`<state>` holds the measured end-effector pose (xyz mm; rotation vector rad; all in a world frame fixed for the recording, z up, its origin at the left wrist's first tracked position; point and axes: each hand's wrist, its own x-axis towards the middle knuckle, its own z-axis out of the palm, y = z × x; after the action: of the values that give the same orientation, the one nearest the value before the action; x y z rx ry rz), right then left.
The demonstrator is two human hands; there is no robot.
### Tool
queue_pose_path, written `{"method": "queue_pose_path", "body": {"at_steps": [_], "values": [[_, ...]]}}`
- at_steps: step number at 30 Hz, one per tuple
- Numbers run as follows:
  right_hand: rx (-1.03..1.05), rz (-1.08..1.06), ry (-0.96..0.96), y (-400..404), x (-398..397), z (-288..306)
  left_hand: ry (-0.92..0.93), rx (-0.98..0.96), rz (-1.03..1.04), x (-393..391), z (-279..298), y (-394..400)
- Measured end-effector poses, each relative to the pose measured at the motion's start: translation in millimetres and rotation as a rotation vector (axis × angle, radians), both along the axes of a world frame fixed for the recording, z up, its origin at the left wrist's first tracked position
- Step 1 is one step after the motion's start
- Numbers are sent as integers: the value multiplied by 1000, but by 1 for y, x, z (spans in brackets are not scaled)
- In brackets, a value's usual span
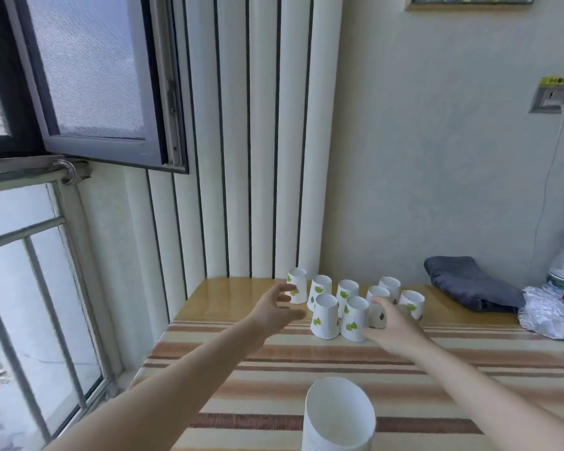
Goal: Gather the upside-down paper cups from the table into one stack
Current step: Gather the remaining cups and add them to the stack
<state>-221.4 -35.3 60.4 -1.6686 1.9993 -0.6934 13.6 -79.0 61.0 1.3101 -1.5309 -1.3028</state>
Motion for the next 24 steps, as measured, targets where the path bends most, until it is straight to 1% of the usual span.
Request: {"method": "queue_pose_path", "body": {"at_steps": [3, 6, 8, 11, 14, 16, 19, 21, 22, 23, 24], "values": [[52, 51, 167, -37, -7, -5, -317, -107, -72, -28, -14, -38], [158, 92, 293, -67, -11, -15, -641, -231, -182, -54, -28, -66], [188, 110, 367, -83, -12, -20, -754, -274, -244, -68, -36, -82], [196, 114, 455, -102, -14, -29, -873, -317, -295, -83, -47, -101], [184, 113, 446, -107, -15, -40, -983, -356, -321, -91, -54, -109], [132, 107, 422, -104, -15, -45, -1049, -398, -295, -92, -55, -107], [98, 56, 424, -93, -16, -43, -1099, -423, -190, -84, -50, -98], [96, -3, 359, -83, -18, -35, -1041, -337, -123, -73, -45, -91], [94, -46, 281, -77, -19, -30, -966, -268, -79, -65, -40, -84], [88, -97, 162, -70, -19, -22, -854, -189, -23, -57, -33, -77], [77, -154, -2, -63, -18, -13, -692, -96, 43, -49, -25, -69]]}}
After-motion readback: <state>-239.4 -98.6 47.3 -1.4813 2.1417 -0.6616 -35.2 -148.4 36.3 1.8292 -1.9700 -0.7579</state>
